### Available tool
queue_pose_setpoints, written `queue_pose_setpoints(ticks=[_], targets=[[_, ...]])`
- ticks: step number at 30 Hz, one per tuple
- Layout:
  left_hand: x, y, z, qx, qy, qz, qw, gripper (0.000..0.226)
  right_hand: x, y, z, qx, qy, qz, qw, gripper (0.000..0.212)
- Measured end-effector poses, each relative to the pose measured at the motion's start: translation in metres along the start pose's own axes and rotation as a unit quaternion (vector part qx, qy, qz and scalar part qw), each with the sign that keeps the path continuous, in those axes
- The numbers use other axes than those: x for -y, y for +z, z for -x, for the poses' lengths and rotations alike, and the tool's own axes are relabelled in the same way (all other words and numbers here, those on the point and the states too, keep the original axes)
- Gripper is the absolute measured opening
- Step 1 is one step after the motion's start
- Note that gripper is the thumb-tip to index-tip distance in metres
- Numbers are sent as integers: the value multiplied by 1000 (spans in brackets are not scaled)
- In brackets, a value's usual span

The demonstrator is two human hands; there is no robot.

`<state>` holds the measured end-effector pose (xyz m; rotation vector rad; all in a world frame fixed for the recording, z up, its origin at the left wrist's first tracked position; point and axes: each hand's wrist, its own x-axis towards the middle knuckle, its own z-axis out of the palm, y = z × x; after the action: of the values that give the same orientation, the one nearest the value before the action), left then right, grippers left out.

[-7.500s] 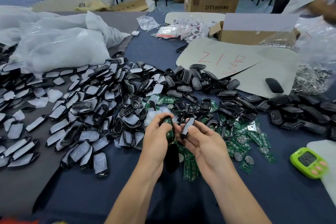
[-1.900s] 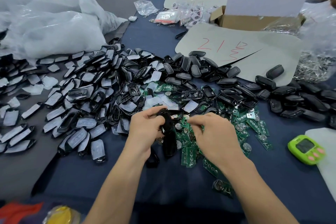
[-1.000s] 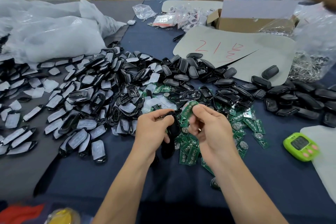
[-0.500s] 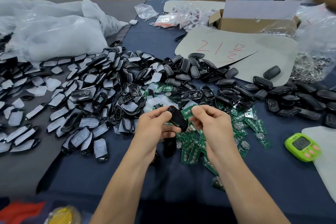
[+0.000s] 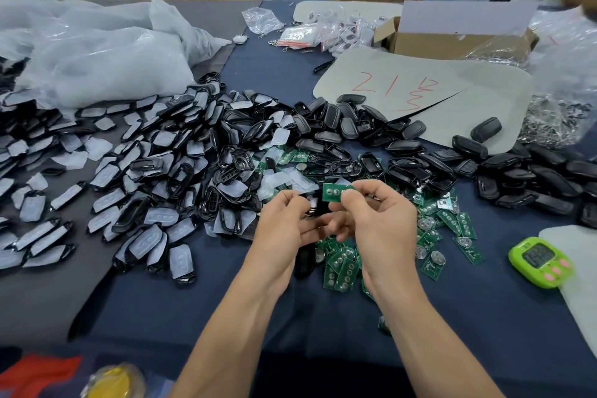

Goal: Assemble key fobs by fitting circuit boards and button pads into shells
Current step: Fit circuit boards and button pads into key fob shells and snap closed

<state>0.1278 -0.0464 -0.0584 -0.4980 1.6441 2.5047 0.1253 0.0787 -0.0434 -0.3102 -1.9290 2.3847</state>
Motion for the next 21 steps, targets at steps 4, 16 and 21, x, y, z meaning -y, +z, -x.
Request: queue_pose_setpoints(ticks=[4, 16, 21], targets=[[-1, 2, 2, 11, -19, 21, 1000, 19, 5, -3, 0, -21, -70, 159, 984, 11], [-1, -2, 4, 10, -41, 79, 996, 23, 19, -11, -10, 11, -104, 301, 948, 20], [4, 0, 5, -4, -41, 82, 996, 24, 21, -14, -14, 31, -81, 304, 949, 19]])
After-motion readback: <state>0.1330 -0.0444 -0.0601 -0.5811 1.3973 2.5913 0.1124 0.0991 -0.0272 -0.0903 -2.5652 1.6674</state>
